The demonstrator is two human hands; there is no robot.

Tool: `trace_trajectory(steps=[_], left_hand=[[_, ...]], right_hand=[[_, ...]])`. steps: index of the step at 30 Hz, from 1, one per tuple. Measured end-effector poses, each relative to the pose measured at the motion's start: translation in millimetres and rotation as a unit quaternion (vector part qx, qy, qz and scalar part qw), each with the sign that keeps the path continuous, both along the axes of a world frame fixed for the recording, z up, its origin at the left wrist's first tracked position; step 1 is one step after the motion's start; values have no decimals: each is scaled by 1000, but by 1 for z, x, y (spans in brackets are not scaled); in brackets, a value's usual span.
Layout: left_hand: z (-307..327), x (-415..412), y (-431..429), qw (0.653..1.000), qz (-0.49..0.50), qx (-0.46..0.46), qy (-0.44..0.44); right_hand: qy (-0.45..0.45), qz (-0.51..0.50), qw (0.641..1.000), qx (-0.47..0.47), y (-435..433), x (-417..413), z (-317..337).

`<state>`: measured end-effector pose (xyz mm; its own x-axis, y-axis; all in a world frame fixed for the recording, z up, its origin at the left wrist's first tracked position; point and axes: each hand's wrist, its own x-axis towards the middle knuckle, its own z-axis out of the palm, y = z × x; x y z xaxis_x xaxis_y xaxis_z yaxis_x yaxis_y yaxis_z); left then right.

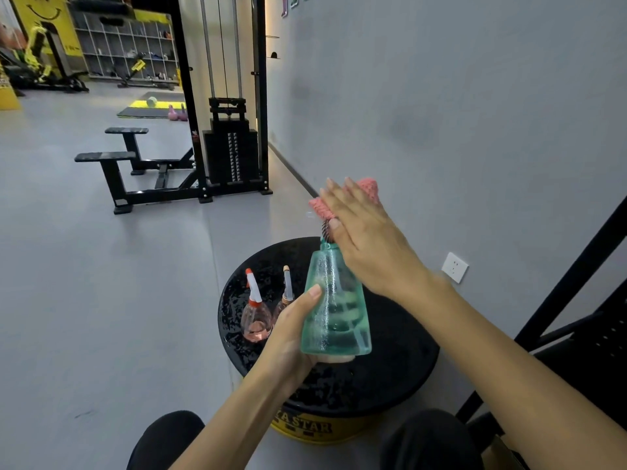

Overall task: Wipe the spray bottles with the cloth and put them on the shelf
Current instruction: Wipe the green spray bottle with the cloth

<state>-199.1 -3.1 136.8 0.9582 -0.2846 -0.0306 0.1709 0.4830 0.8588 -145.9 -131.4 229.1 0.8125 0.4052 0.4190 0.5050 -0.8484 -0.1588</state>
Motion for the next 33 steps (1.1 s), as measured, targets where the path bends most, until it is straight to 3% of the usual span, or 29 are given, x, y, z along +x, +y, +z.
trace_trajectory(steps=[5, 12, 19, 27, 33], left_hand=[[-2, -1, 2, 1000, 15, 3, 8], [1, -5, -2, 1000, -6, 13, -20], [2, -1, 5, 1000, 10, 11, -1], [-1, -9, -2, 1000, -14, 13, -8], [2, -4, 3, 1000, 0, 11, -7]], right_hand=[[10, 32, 999, -24, 1, -8, -8], [-5, -35, 999, -3, 0, 16, 7], [9, 33, 999, -15, 6, -15, -10], [15, -57, 998, -2, -3, 14, 9], [34, 23, 999, -32, 5, -18, -8]])
